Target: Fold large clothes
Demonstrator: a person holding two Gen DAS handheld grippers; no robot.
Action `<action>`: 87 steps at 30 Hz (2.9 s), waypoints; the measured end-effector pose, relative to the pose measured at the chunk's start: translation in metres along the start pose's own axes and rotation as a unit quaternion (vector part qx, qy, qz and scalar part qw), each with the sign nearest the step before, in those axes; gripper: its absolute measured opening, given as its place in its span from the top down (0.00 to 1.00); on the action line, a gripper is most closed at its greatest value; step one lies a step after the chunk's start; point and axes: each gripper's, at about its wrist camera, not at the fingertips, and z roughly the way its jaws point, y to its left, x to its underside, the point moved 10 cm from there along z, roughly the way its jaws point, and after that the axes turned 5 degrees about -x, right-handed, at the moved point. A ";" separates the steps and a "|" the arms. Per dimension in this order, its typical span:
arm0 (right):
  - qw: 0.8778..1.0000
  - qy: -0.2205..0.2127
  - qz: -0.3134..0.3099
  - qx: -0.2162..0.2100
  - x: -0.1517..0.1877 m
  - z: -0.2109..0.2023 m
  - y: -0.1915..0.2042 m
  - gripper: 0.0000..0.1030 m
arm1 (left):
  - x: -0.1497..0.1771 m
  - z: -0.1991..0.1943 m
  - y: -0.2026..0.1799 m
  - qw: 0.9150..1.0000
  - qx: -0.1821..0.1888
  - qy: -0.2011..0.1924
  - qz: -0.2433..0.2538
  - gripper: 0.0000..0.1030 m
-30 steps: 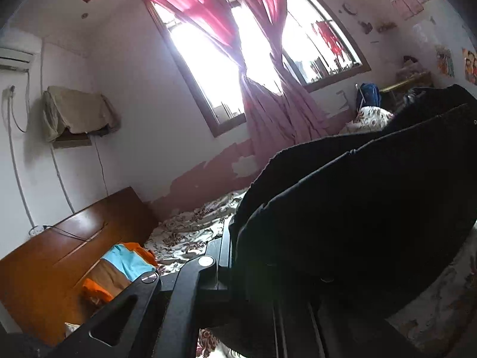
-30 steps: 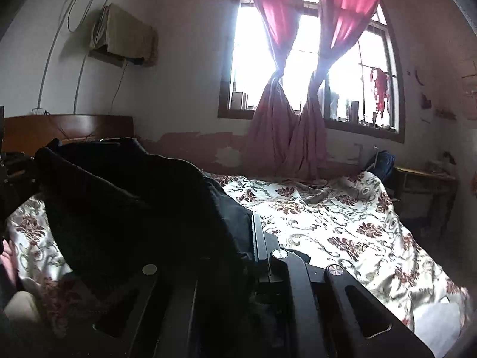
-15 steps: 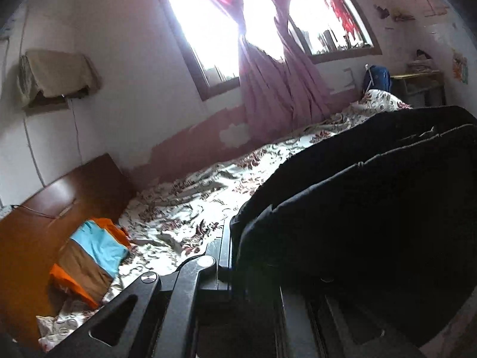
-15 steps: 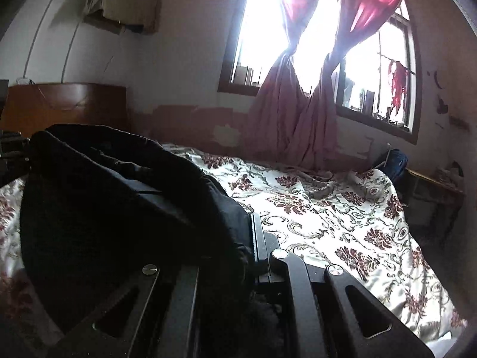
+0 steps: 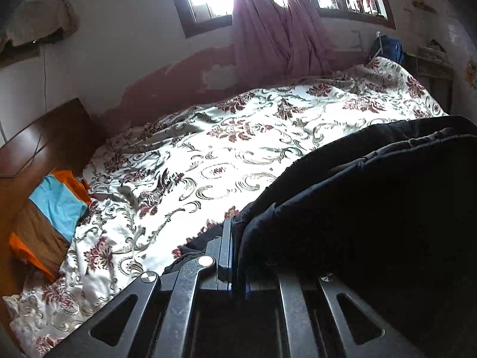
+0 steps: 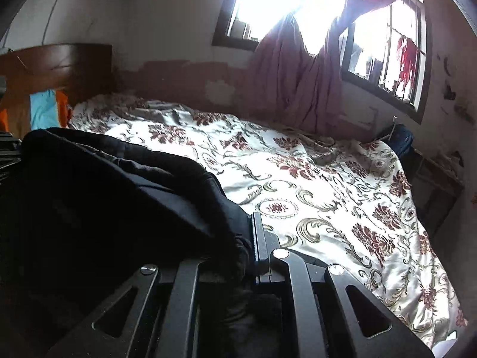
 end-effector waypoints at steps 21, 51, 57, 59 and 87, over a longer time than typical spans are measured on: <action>0.996 -0.053 0.006 -0.072 0.012 -0.075 0.011 0.10 | -0.009 -0.035 0.029 0.992 0.066 -0.030 -0.099 0.09; 0.983 0.097 0.081 -0.134 0.066 0.033 0.018 0.05 | 0.054 -0.021 -0.074 0.988 0.145 0.049 -0.028 0.00; 0.984 0.115 0.082 -0.113 0.056 0.071 0.002 0.05 | 0.024 0.014 -0.060 0.986 0.141 0.066 -0.062 0.00; 0.984 0.121 0.083 -0.099 0.055 0.083 -0.006 0.05 | 0.020 0.023 -0.057 0.985 0.142 0.067 -0.070 0.00; 0.958 0.127 0.197 -0.165 0.089 0.135 -0.029 0.01 | 0.011 0.099 -0.063 0.969 0.188 0.079 -0.140 0.00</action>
